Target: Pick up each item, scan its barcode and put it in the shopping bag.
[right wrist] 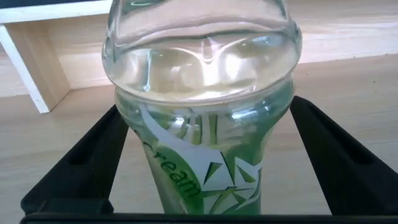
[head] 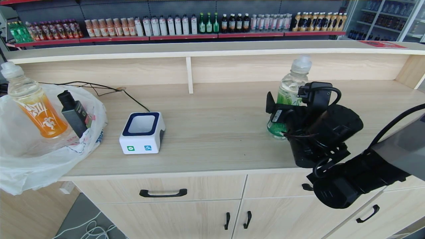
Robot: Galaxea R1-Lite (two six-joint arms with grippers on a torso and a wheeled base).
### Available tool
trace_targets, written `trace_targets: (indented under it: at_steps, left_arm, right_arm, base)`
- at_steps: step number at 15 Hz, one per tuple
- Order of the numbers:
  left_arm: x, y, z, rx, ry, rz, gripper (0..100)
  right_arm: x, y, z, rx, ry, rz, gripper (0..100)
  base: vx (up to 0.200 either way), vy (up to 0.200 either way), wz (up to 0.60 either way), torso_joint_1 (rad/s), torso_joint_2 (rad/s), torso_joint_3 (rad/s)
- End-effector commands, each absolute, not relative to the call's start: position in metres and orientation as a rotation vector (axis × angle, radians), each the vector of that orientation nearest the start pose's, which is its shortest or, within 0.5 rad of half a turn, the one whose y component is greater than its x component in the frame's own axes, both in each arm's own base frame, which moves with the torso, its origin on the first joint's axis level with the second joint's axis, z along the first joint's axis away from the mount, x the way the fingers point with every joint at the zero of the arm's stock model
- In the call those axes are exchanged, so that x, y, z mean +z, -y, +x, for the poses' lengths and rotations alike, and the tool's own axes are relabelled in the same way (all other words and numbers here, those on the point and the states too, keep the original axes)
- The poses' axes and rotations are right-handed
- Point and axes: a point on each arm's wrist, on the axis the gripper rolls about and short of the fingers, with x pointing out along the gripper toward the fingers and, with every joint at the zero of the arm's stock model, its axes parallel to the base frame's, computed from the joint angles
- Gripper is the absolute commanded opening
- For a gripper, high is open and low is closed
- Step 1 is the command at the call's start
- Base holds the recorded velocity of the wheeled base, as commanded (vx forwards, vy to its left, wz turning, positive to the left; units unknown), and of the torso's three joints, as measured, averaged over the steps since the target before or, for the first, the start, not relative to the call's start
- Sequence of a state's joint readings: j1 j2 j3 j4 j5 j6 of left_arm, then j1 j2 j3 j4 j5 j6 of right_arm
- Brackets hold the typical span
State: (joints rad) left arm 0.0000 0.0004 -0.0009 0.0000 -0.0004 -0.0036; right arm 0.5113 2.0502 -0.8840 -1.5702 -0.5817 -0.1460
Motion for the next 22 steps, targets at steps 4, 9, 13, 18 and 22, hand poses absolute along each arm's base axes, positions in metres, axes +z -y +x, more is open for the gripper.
trace_targets:
  at_steps: [4,9,13,18,22]
  left_arm:
    - [0.076,0.0,-0.023,0.0,0.002,-0.003,100]
    - [0.076,0.0,-0.023,0.0,0.002,-0.003,100]
    - [0.075,0.0,-0.023,0.0,0.0,-0.003,100]
    - [0.076,0.0,-0.023,0.0,0.002,-0.003,100]
    - [0.076,0.0,-0.023,0.0,0.002,-0.003,100]
  right_arm:
    - [0.176,-0.163,0.338,-0.094,0.363,0.049,100]
    - [0.177,-0.157,0.342,-0.09,0.371,0.043,100]
    - [0.177,-0.157,0.342,-0.091,0.374,0.044,0]
    - [0.182,-0.157,0.342,-0.09,0.387,0.051,0]
    - [0.188,-0.156,0.339,-0.091,0.401,0.059,0]
  base:
    - [0.0,0.0,0.0,0.0,0.0,0.0]
    - [0.0,0.0,0.0,0.0,0.0,0.0]
    - [0.0,0.0,0.0,0.0,0.0,0.0]
    - [0.0,0.0,0.0,0.0,0.0,0.0]
    - [0.0,0.0,0.0,0.0,0.0,0.0]
